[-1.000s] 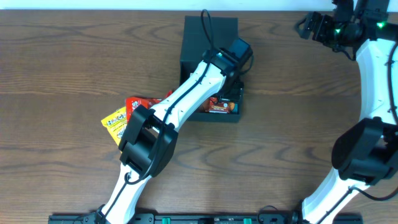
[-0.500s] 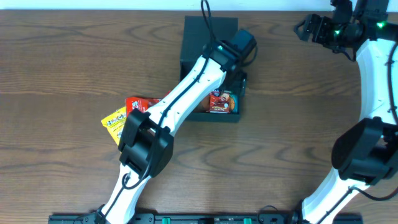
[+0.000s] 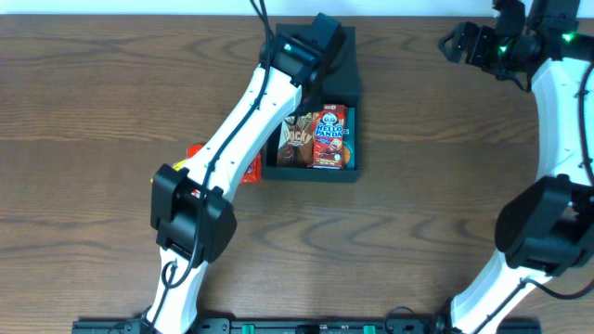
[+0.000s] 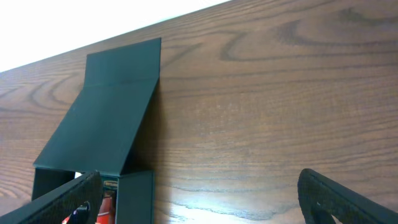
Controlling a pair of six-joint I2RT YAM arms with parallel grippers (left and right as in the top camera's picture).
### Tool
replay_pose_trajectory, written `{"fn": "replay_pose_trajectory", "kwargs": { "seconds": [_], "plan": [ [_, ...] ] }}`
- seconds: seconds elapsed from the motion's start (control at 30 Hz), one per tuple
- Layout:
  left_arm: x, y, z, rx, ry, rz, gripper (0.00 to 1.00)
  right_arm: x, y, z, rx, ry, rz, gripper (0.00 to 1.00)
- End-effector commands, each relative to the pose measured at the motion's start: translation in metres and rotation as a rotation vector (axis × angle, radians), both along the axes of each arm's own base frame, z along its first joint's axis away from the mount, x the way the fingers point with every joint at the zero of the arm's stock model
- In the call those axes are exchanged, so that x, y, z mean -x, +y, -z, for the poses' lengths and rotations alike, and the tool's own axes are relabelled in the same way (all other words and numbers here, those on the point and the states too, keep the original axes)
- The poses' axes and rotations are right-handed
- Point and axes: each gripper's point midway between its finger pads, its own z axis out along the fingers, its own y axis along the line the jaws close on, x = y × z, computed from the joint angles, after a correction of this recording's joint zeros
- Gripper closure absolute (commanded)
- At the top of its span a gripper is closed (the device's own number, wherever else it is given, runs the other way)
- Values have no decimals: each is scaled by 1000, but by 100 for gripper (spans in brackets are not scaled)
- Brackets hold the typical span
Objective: Pack container
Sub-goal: 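Open the left gripper and withdraw it from the green box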
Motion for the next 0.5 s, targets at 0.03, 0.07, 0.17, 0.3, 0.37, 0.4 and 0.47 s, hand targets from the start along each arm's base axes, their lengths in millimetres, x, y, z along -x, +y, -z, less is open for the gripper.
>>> {"fn": "replay_pose_trajectory", "kwargs": {
  "seconds": [0.03, 0.07, 0.17, 0.3, 0.37, 0.4, 0.47],
  "plan": [
    [9, 7, 44, -57, 56, -22, 94, -1, -1, -15, 8, -37, -13, 1],
    [9, 7, 49, -54, 58, -22, 94, -1, -1, -15, 8, -37, -13, 1],
    [8, 5, 63, -43, 50, -21, 94, -1, -1, -15, 8, -37, -14, 1],
    [15, -9, 82, 39, 94, -2, 94, -1, -1, -15, 8, -38, -14, 1],
    [19, -18, 88, 85, 117, 10, 94, -1, -1, -15, 8, -38, -13, 1],
    [21, -21, 89, 103, 124, 15, 94, -1, -1, -15, 8, -38, -13, 1],
    [23, -29, 90, 139, 139, 43, 94, -2, -1, -15, 9, -41, -14, 1]
  ]
}}
